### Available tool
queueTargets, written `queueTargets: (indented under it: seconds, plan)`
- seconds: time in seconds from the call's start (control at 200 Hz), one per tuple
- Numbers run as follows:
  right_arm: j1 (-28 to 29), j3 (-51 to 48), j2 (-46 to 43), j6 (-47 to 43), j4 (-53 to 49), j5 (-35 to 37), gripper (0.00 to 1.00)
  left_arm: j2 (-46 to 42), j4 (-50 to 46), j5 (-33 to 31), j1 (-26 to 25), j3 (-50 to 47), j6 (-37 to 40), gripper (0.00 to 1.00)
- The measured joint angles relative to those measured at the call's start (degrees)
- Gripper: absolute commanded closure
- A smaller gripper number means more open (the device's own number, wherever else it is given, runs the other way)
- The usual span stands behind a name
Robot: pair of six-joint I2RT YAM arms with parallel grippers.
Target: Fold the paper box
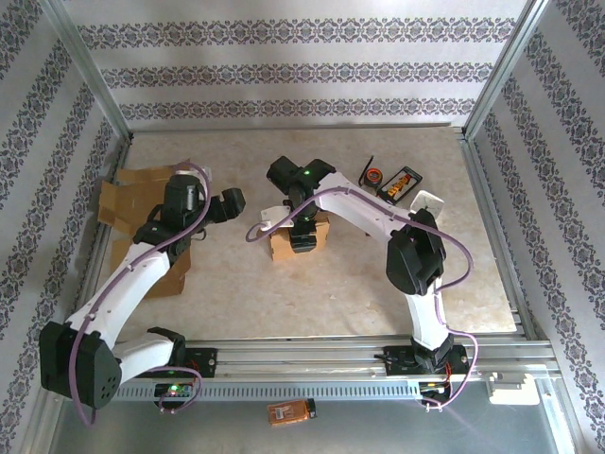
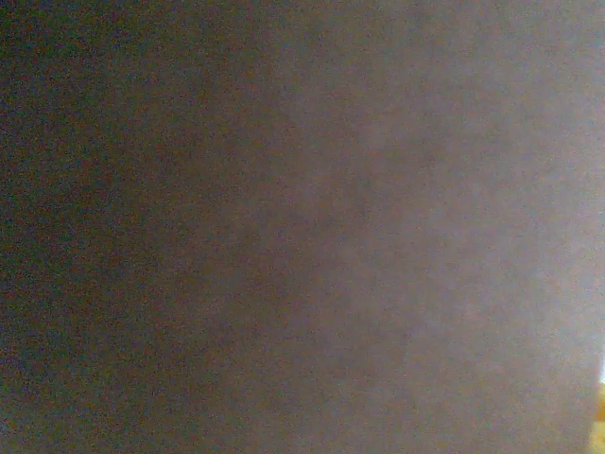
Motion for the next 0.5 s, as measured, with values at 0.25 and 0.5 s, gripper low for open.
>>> queueTargets:
  seconds: [0.25,0.5]
  plan:
    - [-0.28,-1.09,-4.55,2.19,3.37,-2.10,0.12,4.26,2.08,4.24,0.00,-0.96,-0.48,0.18]
    - [-2.71,-5.33,-11.04,8.17,9.38,-7.23,0.10,3.76,2.45,6.32,-0.02,-0.94,1.05,0.23]
